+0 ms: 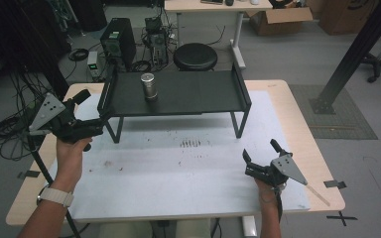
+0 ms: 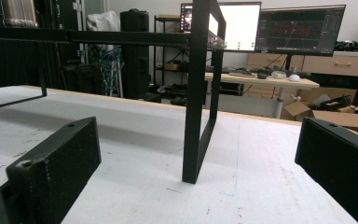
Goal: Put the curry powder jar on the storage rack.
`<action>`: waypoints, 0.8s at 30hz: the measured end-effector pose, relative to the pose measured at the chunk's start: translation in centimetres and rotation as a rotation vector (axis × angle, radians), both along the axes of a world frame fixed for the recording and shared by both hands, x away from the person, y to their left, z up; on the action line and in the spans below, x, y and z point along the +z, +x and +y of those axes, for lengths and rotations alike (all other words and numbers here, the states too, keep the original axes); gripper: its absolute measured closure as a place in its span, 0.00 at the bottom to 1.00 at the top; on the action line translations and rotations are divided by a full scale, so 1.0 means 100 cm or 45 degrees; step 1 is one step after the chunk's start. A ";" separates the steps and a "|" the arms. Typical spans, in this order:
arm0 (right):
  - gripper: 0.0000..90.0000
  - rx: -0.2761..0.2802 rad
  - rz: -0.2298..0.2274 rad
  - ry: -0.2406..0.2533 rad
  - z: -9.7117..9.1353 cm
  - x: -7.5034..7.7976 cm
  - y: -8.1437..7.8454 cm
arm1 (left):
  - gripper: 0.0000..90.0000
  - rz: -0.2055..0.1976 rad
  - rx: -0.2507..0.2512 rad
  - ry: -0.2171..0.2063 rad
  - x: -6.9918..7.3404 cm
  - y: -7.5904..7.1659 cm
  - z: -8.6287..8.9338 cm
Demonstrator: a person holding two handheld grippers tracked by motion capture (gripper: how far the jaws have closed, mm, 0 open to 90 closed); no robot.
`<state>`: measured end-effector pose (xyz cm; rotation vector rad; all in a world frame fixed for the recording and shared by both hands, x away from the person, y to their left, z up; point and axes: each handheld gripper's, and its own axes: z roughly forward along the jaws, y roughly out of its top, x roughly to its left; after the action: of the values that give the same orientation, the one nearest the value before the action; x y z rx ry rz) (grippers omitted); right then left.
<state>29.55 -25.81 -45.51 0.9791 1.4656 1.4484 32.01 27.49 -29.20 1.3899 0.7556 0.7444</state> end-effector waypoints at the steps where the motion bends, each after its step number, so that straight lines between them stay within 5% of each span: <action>1: 0.00 -0.001 0.000 -0.002 0.000 0.000 0.000 | 0.01 -0.003 0.003 0.000 0.000 -0.001 0.001; 24: 0.00 0.001 0.001 -0.007 0.000 0.000 0.000 | 0.01 -0.051 0.111 -0.015 -0.028 -0.030 0.032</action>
<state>29.56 -25.77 -45.50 0.9756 1.4697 1.4436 29.02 30.68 -32.04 1.3346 0.7917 0.8323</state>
